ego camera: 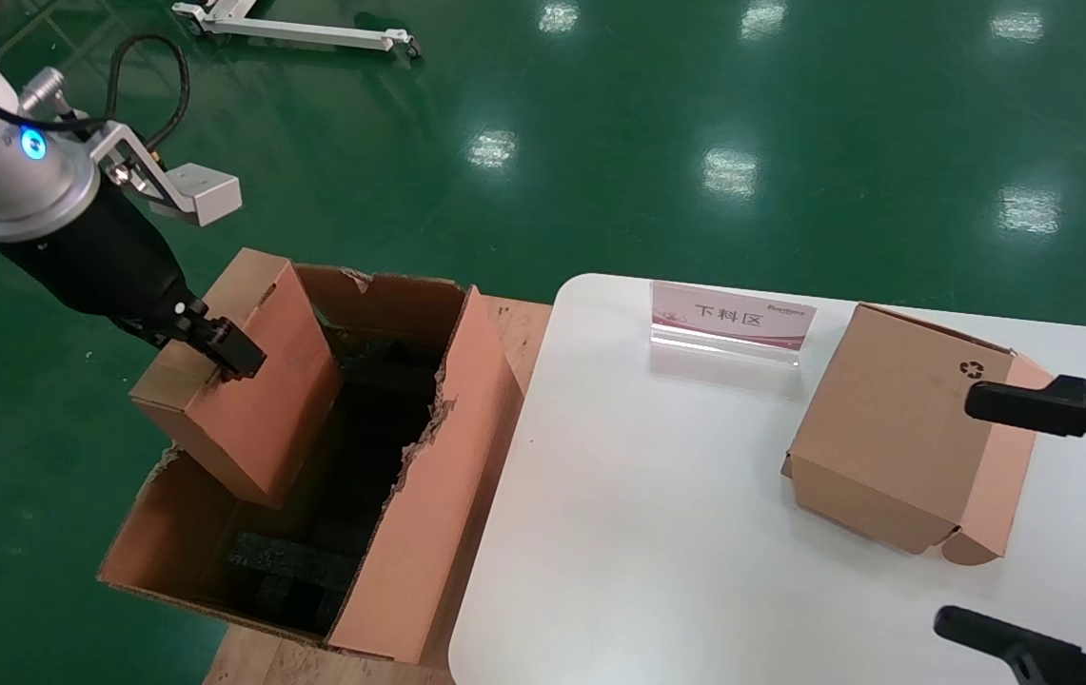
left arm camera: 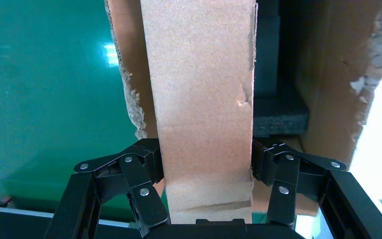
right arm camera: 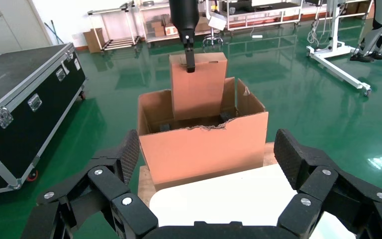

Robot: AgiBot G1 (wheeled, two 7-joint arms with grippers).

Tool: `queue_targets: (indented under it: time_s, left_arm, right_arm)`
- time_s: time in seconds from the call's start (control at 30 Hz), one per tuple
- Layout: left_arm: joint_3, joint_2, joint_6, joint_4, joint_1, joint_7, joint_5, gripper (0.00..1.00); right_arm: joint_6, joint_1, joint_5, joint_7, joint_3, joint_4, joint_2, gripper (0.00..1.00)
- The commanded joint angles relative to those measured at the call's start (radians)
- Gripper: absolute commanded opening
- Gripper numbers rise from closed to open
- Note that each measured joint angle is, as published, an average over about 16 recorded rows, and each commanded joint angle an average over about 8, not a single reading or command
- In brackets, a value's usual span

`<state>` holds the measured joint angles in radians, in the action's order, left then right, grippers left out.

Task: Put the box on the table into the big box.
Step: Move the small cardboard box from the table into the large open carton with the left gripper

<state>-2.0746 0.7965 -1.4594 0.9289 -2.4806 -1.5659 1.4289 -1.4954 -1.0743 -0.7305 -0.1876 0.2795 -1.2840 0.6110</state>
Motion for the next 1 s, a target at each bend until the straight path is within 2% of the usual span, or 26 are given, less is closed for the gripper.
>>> queue_targets:
  time_s: [0.03, 0.47, 1.0]
  left_arm:
    - [-0.001, -0.009, 0.017, 0.004, 0.010, 0.002, 0.007, 0.00]
    - [-0.008, -0.048, 0.135, 0.028, 0.083, -0.046, 0.065, 0.00]
    - [-0.018, -0.074, 0.166, 0.061, 0.108, -0.113, 0.086, 0.00]
  right_arm:
    - [0.000, 0.000, 0.000, 0.000, 0.000, 0.000, 0.000, 1.00]
    - [0.000, 0.000, 0.000, 0.000, 0.000, 0.000, 0.000, 1.00]
    - [0.000, 0.000, 0.000, 0.000, 0.000, 0.000, 0.000, 1.00]
